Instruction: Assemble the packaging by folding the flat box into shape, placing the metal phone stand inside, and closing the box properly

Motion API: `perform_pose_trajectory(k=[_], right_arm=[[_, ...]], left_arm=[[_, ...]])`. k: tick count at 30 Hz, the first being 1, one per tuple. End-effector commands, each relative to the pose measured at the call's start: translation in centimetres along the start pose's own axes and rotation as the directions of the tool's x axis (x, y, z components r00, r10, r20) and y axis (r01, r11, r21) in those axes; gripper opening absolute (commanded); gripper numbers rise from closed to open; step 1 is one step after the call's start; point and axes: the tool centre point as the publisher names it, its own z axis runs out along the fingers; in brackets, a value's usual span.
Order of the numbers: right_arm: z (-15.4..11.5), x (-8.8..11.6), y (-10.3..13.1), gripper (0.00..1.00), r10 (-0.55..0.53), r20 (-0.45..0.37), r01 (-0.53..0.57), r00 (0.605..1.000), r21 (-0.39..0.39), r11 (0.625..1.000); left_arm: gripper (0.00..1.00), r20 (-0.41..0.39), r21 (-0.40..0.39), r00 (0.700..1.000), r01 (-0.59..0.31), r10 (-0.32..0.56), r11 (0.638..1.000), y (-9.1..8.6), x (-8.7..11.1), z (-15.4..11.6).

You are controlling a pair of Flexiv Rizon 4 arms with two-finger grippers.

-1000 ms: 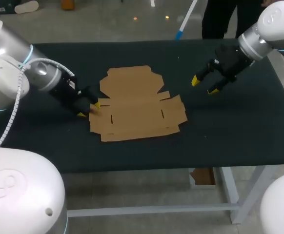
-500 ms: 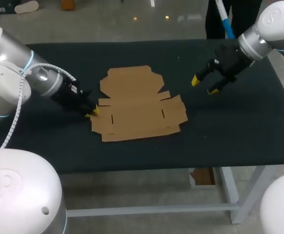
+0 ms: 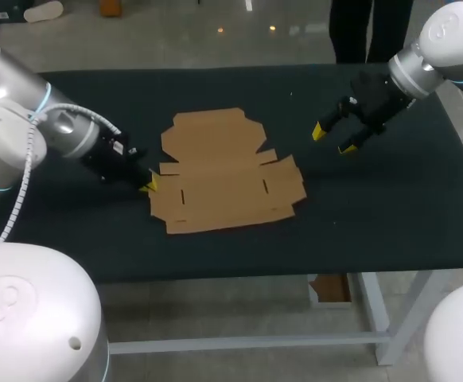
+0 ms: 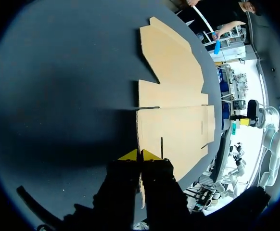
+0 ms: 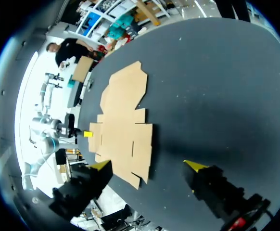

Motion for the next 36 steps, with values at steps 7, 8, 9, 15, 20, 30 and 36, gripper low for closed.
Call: perform_pose_trajectory(k=[7,8,9,15,20,30,36], right_arm=[[0.0,0.0,-0.1,1.00,0.000,0.001,0.000,1.000,-0.002,1.000],[0.0,0.0,-0.1,1.00,0.000,0.001,0.000,1.000,-0.002,1.000],[0.0,0.0,-0.1,1.00,0.000,0.001,0.000,1.000,-0.002,1.000],[0.0,0.0,-0.1,1.00,0.000,0.001,0.000,1.000,-0.002,1.000],[0.0,0.0,-0.1,1.00,0.000,0.001,0.000,1.000,-0.002,1.000],[0.0,0.0,-0.1,1.00,0.000,0.001,0.000,1.000,-0.002,1.000],[0.0,0.0,-0.1,1.00,0.000,0.001,0.000,1.000,-0.002,1.000]], left_arm=[[0.00,0.004,-0.027,0.998,-0.057,0.057,0.998,1.1,0.0,-0.1],[0.00,0.006,-0.027,0.998,-0.057,0.058,0.998,1.2,0.0,-0.1],[0.00,0.007,-0.027,0.998,-0.058,0.058,0.998,1.2,0.0,-0.1],[0.00,0.007,-0.028,0.998,-0.059,0.059,0.998,1.7,-0.2,-0.1],[0.00,0.003,-0.023,0.999,-0.052,0.052,0.998,1.9,-0.4,-0.1],[1.00,0.020,0.014,1.000,-0.001,0.001,1.000,2.1,-0.8,-0.8],[1.00,0.069,0.063,0.998,-0.001,-0.003,0.998,1.3,-0.7,-3.2]])
